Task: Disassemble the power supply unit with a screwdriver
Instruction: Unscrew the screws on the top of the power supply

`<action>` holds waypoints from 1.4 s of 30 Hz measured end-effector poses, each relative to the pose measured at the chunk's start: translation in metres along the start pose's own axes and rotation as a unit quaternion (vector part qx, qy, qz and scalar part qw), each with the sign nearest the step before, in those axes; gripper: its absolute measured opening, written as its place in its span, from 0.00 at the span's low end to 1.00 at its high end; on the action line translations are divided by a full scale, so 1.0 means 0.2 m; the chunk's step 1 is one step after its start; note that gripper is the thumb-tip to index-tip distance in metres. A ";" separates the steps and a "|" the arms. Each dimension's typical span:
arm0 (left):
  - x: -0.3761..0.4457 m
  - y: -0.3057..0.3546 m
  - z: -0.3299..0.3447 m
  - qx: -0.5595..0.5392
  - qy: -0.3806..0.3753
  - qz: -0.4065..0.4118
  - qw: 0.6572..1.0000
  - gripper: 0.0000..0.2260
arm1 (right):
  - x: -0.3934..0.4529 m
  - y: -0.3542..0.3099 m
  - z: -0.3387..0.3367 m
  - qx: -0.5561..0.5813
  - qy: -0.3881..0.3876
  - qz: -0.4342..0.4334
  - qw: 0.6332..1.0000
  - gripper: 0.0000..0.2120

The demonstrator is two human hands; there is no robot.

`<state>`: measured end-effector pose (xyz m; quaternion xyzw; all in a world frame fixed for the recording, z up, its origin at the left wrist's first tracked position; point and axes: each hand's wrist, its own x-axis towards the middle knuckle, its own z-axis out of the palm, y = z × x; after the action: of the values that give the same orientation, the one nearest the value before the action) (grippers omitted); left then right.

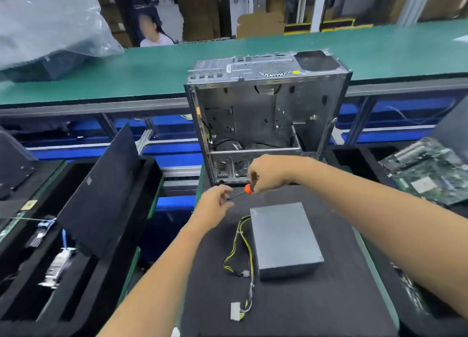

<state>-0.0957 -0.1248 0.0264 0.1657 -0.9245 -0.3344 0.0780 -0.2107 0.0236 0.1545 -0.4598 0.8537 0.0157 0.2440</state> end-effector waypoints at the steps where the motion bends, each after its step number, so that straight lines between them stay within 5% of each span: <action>1: -0.01 0.03 0.01 0.009 -0.010 0.022 1.000 0.09 | -0.02 -0.01 -0.02 -0.001 0.007 -0.002 1.000 0.13; 9: -0.19 0.17 0.08 -0.083 -0.059 0.059 0.993 0.05 | -0.21 -0.08 -0.16 0.051 0.133 -0.032 0.989 0.08; 17: -0.40 0.21 0.15 -0.121 -0.152 0.044 0.980 0.12 | -0.29 -0.19 -0.05 0.009 0.060 -0.059 0.996 0.08; 29: -0.57 0.23 0.25 -0.089 -0.087 -0.008 0.992 0.05 | -0.37 -0.13 0.09 0.001 0.083 -0.113 0.990 0.10; 42: -0.59 0.18 0.24 -0.158 -0.073 -0.090 0.981 0.13 | -0.39 -0.15 0.09 -0.009 0.103 -0.102 0.989 0.10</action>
<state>-0.0062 -0.0276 0.0093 0.2086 -0.8444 -0.4934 0.0055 -0.1436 0.0724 0.1779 -0.5456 0.8229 -0.0492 0.1511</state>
